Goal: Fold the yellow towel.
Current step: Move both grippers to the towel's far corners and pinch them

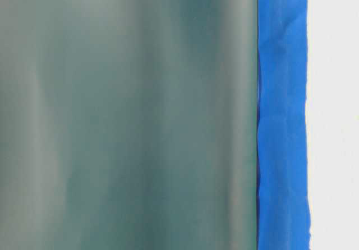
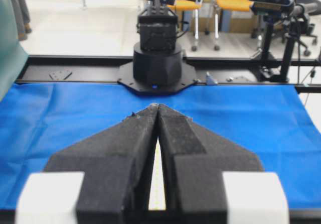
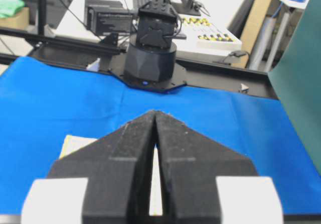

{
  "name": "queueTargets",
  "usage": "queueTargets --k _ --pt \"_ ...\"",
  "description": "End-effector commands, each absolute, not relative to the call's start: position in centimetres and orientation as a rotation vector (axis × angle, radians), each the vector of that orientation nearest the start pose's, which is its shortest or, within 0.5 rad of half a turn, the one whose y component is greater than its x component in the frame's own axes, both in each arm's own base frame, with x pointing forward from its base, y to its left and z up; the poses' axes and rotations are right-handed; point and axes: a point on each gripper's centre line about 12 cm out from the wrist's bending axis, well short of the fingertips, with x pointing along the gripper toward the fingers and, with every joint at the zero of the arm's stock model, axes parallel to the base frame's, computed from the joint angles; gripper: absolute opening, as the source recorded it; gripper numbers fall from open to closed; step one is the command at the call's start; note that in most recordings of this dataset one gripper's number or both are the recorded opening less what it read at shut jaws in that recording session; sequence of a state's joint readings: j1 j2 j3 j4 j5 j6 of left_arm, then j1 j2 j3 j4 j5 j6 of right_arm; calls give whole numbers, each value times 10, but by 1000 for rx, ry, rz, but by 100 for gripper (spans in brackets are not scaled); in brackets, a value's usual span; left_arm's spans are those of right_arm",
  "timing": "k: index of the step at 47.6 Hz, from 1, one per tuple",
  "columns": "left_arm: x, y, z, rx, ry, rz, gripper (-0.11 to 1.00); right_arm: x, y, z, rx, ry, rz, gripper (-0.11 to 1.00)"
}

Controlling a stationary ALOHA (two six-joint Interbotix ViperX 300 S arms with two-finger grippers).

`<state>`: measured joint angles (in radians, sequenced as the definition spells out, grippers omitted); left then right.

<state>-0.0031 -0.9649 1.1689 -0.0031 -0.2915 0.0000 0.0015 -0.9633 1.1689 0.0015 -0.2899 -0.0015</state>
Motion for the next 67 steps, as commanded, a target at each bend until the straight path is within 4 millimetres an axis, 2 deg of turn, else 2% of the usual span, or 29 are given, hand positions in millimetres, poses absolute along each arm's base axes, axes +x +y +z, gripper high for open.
queueTargets --k 1,11,17,28,31,34,41,44,46,53,67 --pt "203 2 303 6 -90 14 0 203 -4 301 8 -92 -20 0" --pt "214 5 296 32 -29 26 0 213 -19 294 49 -13 -92 0" --pt "225 14 280 31 46 65 0 217 -30 283 78 45 -145 0" --pt "247 44 241 19 199 178 1 229 -58 244 165 210 -268 0" --pt "252 51 229 13 230 202 11 234 -64 234 188 252 -291 1" --pt "256 56 218 10 252 217 27 238 -71 220 210 305 -321 11" --pt "262 71 193 -2 306 265 73 242 -88 188 246 405 -389 56" --pt "262 78 182 -7 337 288 82 244 -95 173 255 438 -412 73" --pt "261 83 174 -14 357 306 79 245 -98 167 260 452 -423 74" --pt "259 96 150 -29 398 354 69 246 -110 141 287 514 -472 64" --pt "261 108 113 -48 469 388 69 243 -121 103 332 582 -534 64"
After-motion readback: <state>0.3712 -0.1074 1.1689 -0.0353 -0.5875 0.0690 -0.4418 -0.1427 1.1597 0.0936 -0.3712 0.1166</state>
